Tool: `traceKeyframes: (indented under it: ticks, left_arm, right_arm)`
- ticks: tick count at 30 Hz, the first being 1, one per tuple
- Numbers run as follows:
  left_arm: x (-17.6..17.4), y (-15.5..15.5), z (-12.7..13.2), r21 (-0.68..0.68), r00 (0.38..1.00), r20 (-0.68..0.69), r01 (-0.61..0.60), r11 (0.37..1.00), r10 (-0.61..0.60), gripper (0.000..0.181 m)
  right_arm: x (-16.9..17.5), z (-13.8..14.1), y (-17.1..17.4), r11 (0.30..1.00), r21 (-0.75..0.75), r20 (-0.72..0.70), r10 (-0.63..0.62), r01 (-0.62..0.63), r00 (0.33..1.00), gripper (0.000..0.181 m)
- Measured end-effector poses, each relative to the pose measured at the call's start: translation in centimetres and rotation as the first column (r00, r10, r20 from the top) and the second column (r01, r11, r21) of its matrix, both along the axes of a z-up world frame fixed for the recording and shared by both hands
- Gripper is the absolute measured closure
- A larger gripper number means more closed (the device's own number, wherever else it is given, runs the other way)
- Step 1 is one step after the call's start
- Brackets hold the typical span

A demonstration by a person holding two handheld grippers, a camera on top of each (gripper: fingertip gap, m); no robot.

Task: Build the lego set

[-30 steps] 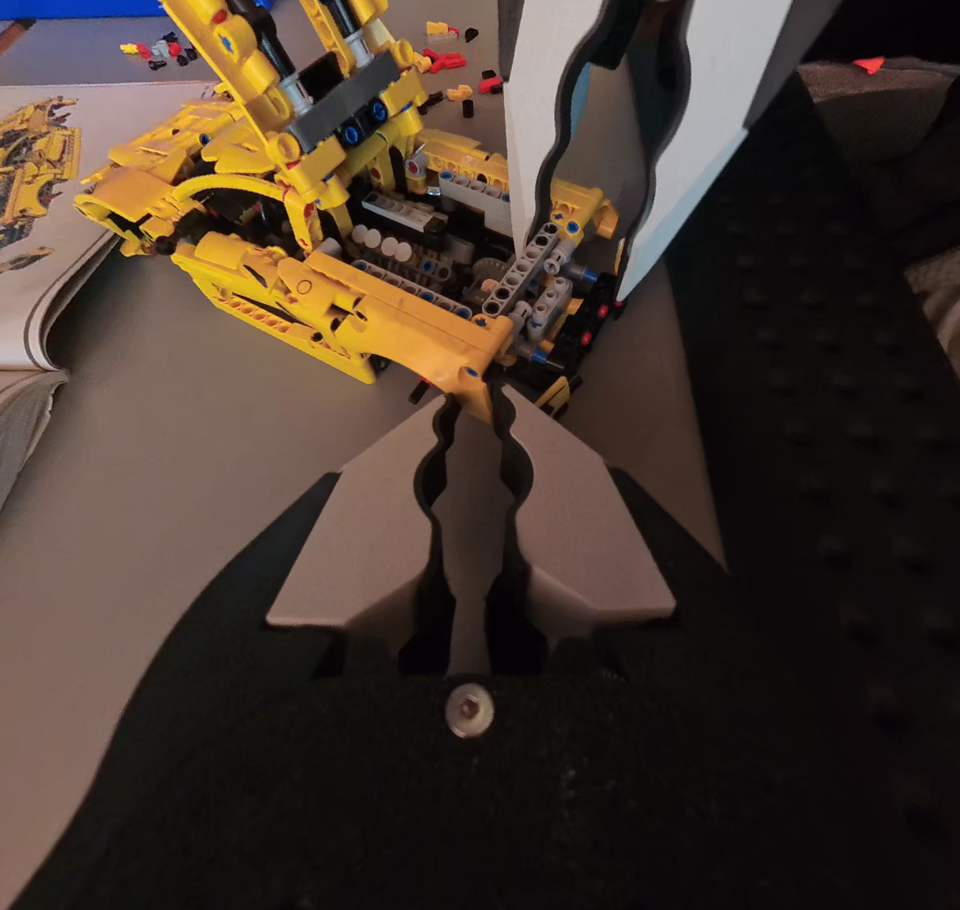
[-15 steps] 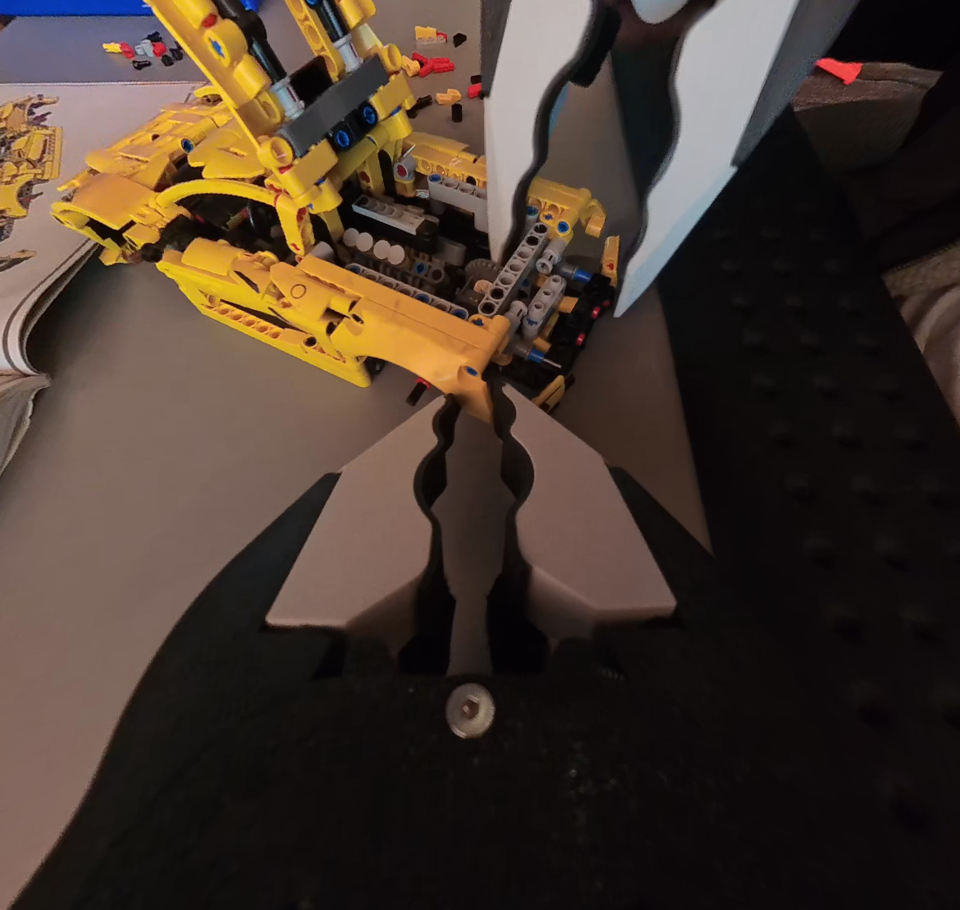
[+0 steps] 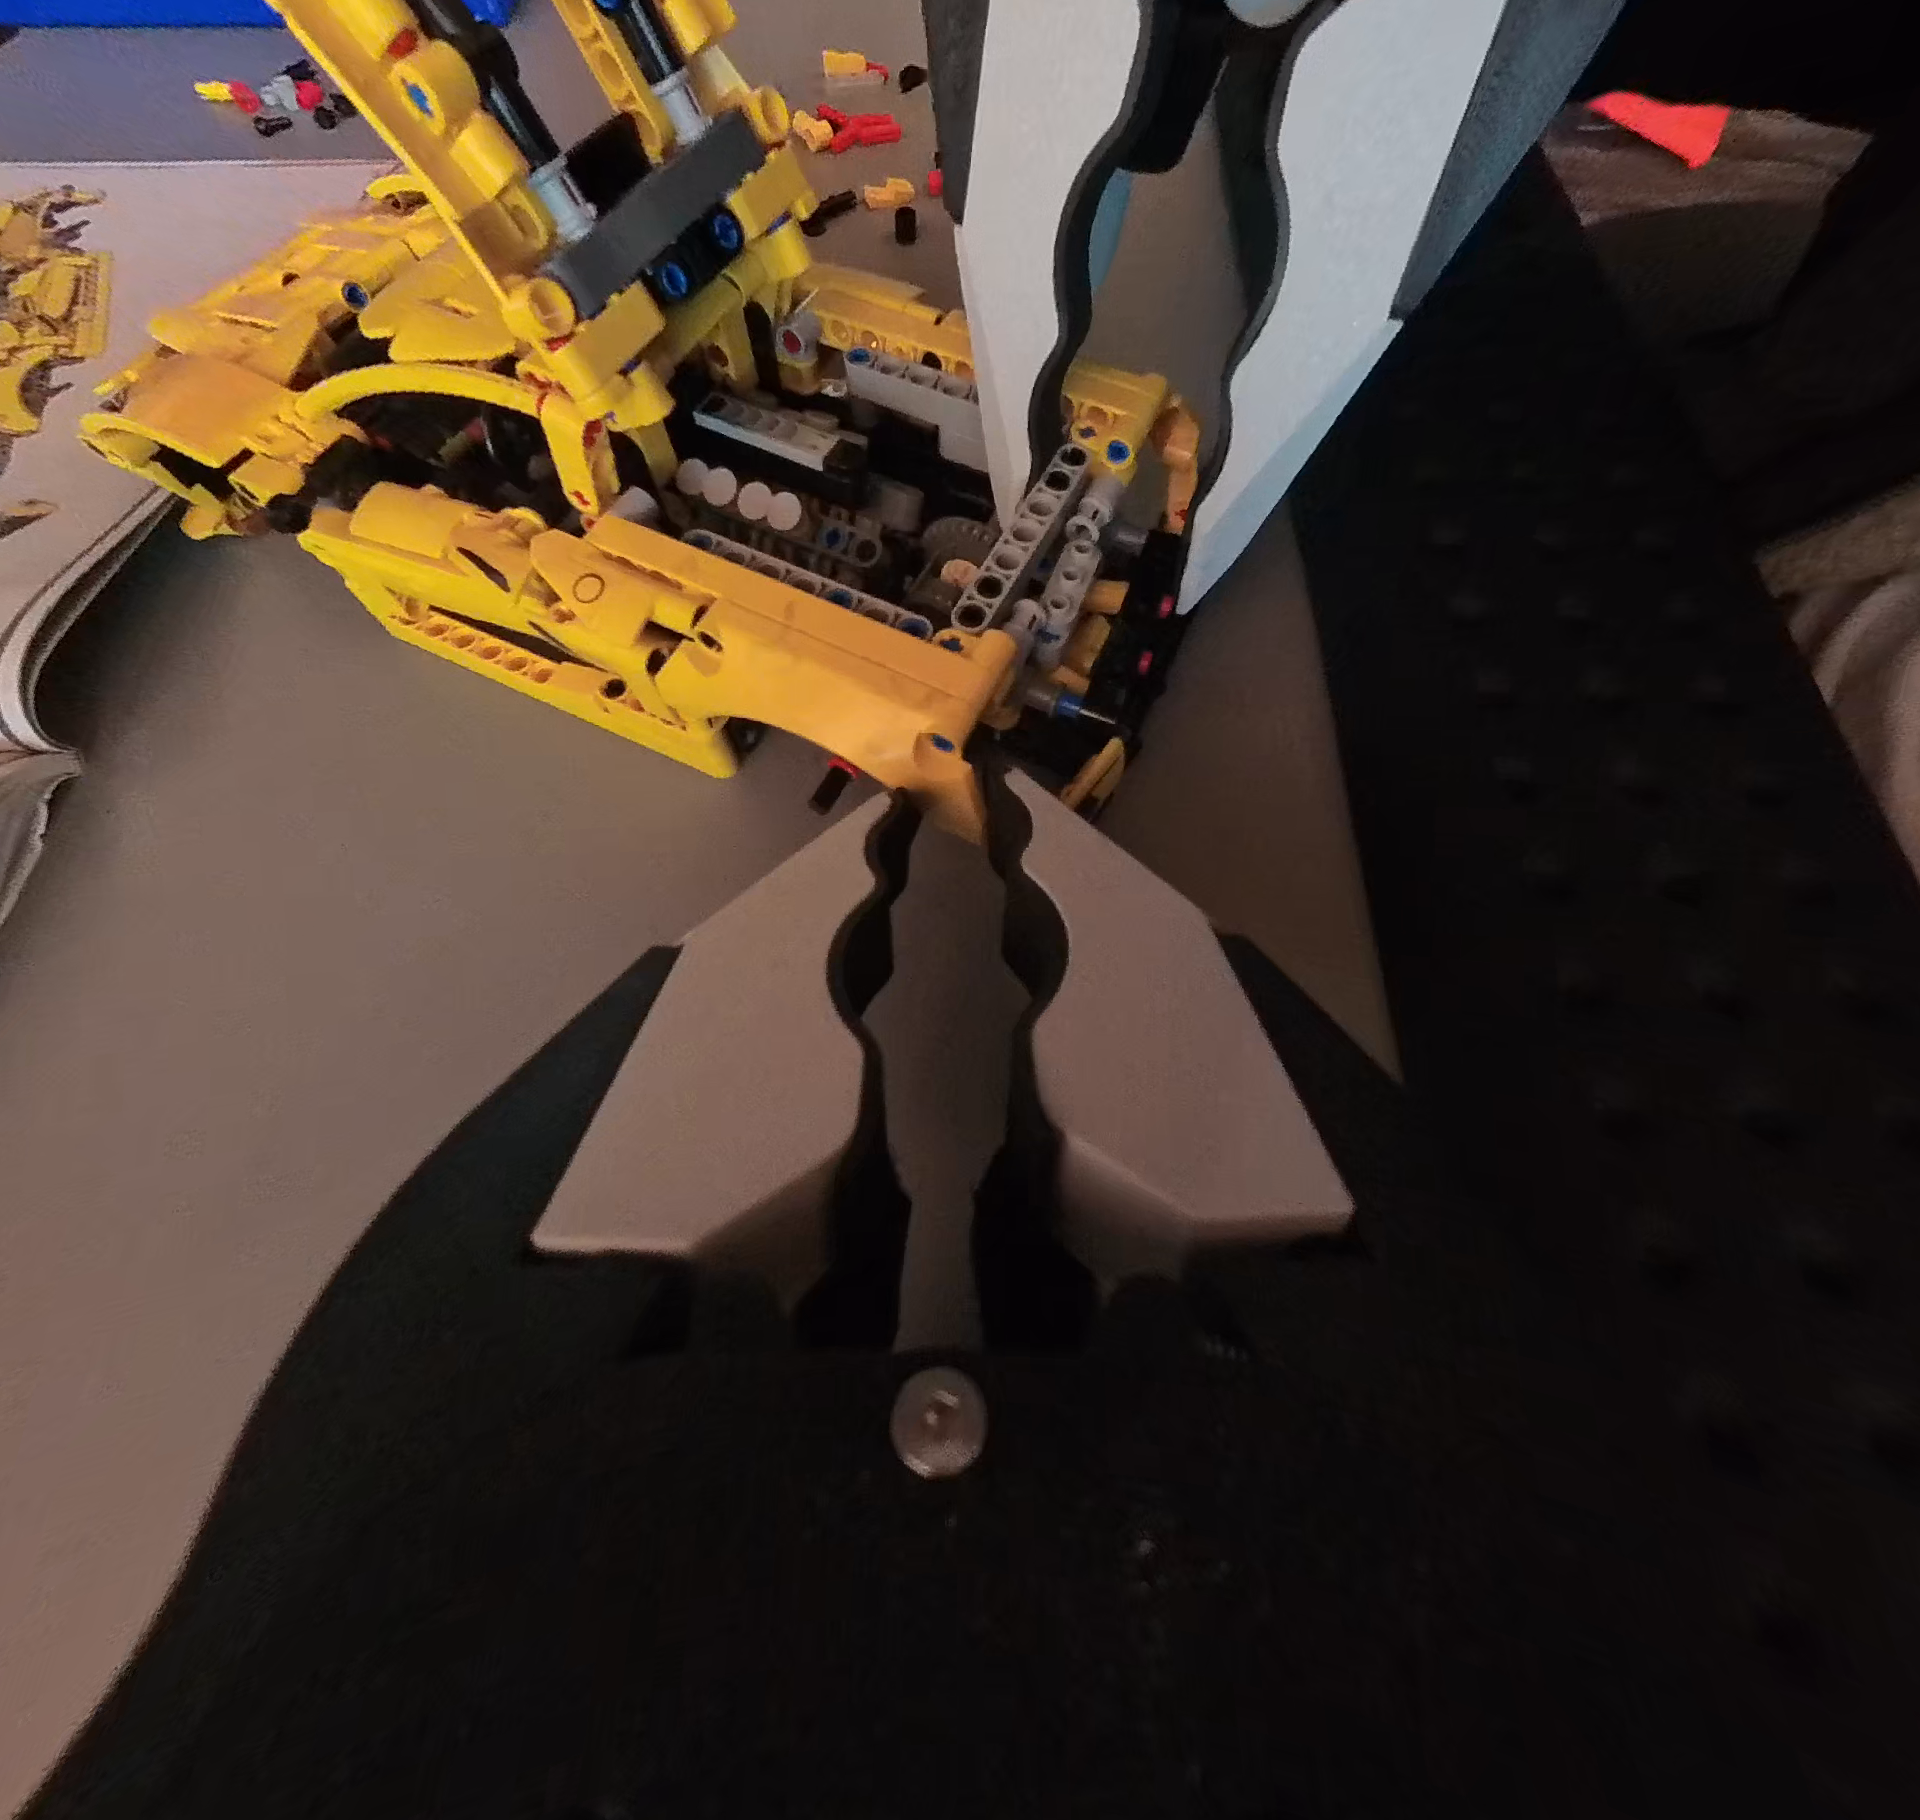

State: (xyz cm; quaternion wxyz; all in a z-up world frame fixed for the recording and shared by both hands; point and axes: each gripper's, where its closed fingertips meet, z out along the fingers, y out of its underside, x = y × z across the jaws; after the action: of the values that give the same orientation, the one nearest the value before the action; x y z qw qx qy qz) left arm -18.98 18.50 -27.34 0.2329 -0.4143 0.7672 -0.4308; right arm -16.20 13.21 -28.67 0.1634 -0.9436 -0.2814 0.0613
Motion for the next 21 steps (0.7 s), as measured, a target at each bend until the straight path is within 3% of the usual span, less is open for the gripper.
traceKeyframes:
  ticks: [5, 8, 11, 21]
  left_arm:
    - [0.0, 0.0, 0.0, -0.001, 1.0, 0.001, 0.003, 1.0, -0.003, 0.167]
    - [0.0, 0.1, 0.0, -0.004, 1.0, -0.001, 0.004, 1.0, -0.004, 0.167]
    - [0.0, 0.1, 0.0, -0.002, 1.0, 0.0, 0.004, 1.0, -0.004, 0.167]
    - [0.0, 0.2, 0.0, -0.005, 1.0, -0.002, 0.003, 1.0, -0.003, 0.167]
  right_arm:
    - [0.2, 0.9, 0.4, 1.0, 0.028, 0.062, 0.0, -0.001, 0.998, 0.134]
    - [-1.3, 2.8, 2.2, 0.99, 0.131, -0.072, -0.051, 0.06, 0.996, 0.133]
    - [-1.1, 0.9, 2.9, 0.99, 0.122, -0.043, -0.073, 0.078, 0.996, 0.127]
    - [-2.0, 0.7, 3.9, 0.981, 0.192, -0.023, -0.025, 0.029, 0.999, 0.145]
